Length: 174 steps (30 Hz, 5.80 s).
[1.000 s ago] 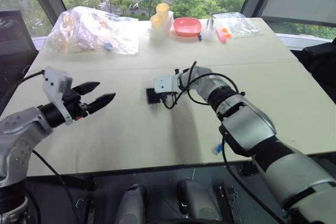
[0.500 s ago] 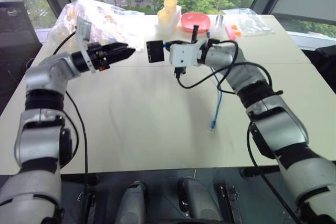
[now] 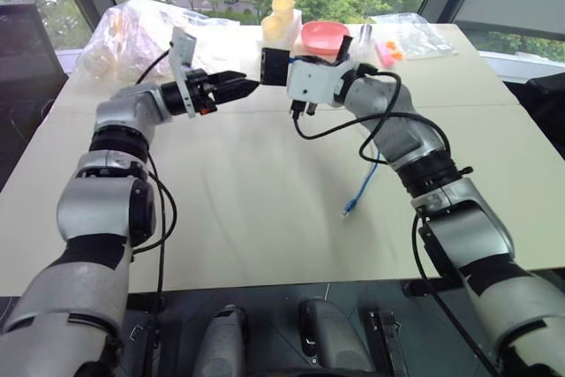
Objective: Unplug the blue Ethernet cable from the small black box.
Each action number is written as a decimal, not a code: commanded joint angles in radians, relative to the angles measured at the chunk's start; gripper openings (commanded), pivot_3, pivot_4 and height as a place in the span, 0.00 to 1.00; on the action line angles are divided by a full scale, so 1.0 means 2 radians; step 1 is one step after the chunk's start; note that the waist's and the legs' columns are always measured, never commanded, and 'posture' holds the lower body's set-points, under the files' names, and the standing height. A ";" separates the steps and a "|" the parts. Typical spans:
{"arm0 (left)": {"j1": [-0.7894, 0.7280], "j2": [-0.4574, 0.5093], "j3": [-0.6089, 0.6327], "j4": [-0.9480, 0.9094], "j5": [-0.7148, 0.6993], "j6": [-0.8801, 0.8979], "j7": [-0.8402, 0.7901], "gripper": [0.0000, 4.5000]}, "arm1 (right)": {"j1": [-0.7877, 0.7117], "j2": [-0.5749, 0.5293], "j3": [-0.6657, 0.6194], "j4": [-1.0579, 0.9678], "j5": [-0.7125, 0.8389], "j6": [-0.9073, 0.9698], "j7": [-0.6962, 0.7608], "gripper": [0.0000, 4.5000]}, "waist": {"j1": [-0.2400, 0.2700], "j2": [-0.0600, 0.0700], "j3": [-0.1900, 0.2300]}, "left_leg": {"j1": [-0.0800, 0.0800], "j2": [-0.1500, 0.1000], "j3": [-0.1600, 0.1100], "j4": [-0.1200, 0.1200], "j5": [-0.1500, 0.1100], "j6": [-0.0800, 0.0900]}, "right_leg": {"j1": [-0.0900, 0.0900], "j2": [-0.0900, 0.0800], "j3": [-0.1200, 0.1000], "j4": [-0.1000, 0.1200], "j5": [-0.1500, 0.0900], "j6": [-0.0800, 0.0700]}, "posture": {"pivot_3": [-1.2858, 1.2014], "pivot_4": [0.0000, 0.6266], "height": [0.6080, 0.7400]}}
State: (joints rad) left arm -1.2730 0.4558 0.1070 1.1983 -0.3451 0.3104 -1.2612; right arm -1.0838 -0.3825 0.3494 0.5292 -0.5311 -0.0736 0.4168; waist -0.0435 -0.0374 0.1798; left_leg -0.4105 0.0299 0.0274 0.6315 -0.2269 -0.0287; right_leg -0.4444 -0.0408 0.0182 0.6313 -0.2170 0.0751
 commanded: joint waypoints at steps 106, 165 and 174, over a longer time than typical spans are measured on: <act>0.039 0.010 -0.013 -0.261 -0.139 0.136 -0.177 0.11 | -0.001 -0.026 -0.334 -0.312 0.775 0.732 0.074 0.50 | 0.001 0.002 0.003 | 0.000 0.001 -0.001 0.001 0.000 0.000 | 0.000 0.000 -0.001 0.001 0.000 0.000 | 0.52 0.24 1.00; 0.180 -0.078 0.008 -0.330 -0.051 0.009 0.070 0.11 | 0.256 -0.067 -0.197 -0.104 0.465 0.241 -0.009 0.02 | 0.013 0.002 -0.002 | 0.004 -0.001 0.000 0.001 -0.003 0.005 | 0.007 -0.001 0.000 -0.003 -0.001 0.002 | 0.52 0.24 1.00; 0.221 -0.122 -0.011 -0.343 -0.001 -0.077 0.169 0.11 | 0.238 -0.027 -0.226 -0.063 0.438 0.186 -0.012 0.82 | 0.010 0.003 -0.001 | -0.003 -0.001 0.001 0.010 -0.003 0.005 | 0.002 -0.001 0.003 -0.001 0.003 0.006 | 0.52 0.24 1.00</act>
State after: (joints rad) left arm -0.8210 0.2220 0.0909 0.5086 -0.3755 0.2112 -0.9545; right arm -0.5875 -0.4415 -0.0760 0.4180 0.3529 0.3174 0.3970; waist -0.0235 -0.0307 0.1782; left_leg -0.4134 0.0282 0.0305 0.6509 -0.2326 -0.0185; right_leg -0.4383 -0.0425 0.0250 0.6285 -0.2113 0.0850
